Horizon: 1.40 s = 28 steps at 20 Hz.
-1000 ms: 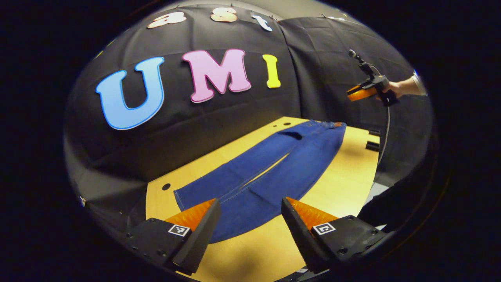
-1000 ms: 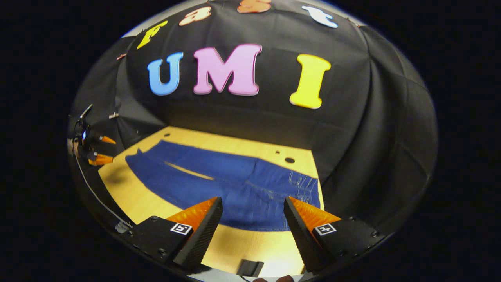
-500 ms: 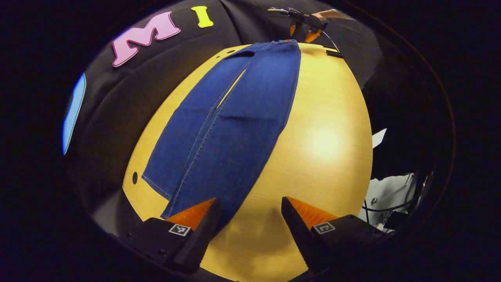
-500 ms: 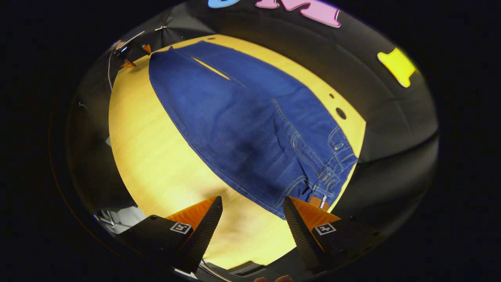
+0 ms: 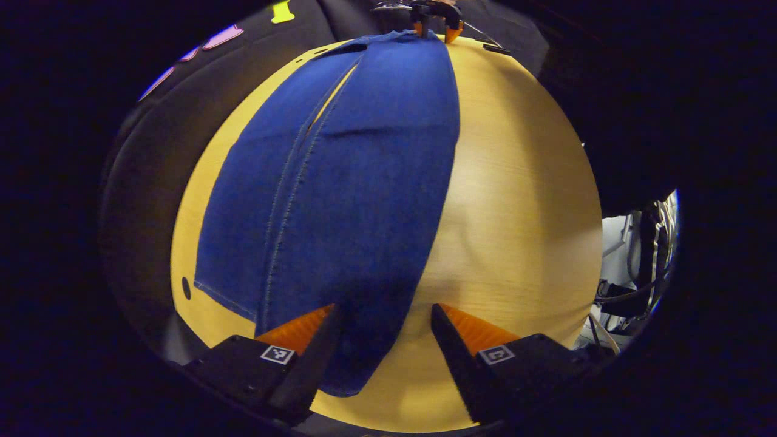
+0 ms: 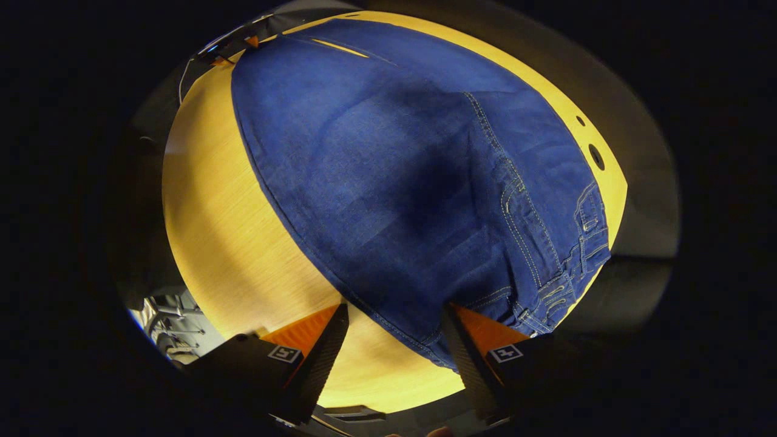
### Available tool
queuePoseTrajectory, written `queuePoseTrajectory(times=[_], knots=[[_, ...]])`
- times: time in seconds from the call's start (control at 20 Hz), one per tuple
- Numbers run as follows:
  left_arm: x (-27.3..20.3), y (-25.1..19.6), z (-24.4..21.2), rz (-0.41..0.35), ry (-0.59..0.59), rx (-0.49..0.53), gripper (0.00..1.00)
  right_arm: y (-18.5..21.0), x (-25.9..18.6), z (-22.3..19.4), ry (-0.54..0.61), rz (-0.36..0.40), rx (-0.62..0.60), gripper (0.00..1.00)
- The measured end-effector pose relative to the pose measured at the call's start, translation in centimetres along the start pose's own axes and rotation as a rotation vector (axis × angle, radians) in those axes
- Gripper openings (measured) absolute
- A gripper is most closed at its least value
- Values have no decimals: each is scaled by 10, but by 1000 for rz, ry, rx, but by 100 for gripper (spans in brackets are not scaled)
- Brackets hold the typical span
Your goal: Grasp the waist and the cuffs of the jeans and fold them to make the two legs overlap; first hold the waist and fold one-third of the jeans toward the cuffs, then hold the cuffs and fold the remaining one-third in the same direction to finish folding.
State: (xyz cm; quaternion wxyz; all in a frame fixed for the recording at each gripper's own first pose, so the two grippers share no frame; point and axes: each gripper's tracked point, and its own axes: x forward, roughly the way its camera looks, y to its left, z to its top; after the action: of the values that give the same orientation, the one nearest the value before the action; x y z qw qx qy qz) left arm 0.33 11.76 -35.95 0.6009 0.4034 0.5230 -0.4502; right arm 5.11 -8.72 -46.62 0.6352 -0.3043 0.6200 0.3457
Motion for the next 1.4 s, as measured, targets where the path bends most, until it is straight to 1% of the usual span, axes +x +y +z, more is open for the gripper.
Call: queuePoseTrajectory(times=[0.05, 0.1, 0.15, 0.2, 0.25, 0.35, 0.45, 0.55, 0.65, 0.75, 0.85, 0.95, 1.0, 1.1, 1.3, 1.4], knots=[[0, -1, -5, -16, 21, -18, 92, -6, 0, 0, 11, -8, 37, 95], [4, -1, -5, -41, 17, -48, 93, -8, 4, 1, 24, -11, 85, 88], [4, -3, -3, -71, 33, -87, 89, -12, 3, 4, 31, -20, 123, 84], [2, -4, -2, -84, 29, -127, 86, -22, 5, 7, 25, -53, 144, 74], [4, 5, 5, -41, 5, -148, 64, -36, 3, 15, -14, -104, 169, 52], [8, 9, 7, 4, -28, -146, 12, -33, -1, 10, -13, -104, 266, 8], [8, 9, 5, 17, -28, -203, 8, -32, 2, 9, -24, -85, 339, 9], [4, 10, 7, 19, -36, -240, 7, -35, -3, 11, -50, -73, 372, 9], [-7, 16, 11, 18, -59, -290, 6, -38, -17, 19, -112, -74, 422, 8], [-18, 19, 18, -18, -90, -377, 7, -45, -43, 36, -249, -58, 555, 8], [-25, 40, 27, 12, -124, -465, 6, -65, -76, 59, -430, -32, 732, 8], [-43, 60, 39, 63, -189, -559, 6, -92, -107, 82, -567, -28, 854, 8], [-51, 73, 45, 78, -214, -598, 6, -107, -120, 90, -618, -41, 886, 8], [-66, 101, 52, 135, -240, -667, 6, -133, -136, 106, -677, -75, 905, 8], [-85, 156, 72, 212, -237, -807, 6, -179, -124, 142, -713, -145, 911, 8], [-75, 196, 76, 263, -248, -865, 6, -210, -113, 166, -734, -185, 934, 8]])
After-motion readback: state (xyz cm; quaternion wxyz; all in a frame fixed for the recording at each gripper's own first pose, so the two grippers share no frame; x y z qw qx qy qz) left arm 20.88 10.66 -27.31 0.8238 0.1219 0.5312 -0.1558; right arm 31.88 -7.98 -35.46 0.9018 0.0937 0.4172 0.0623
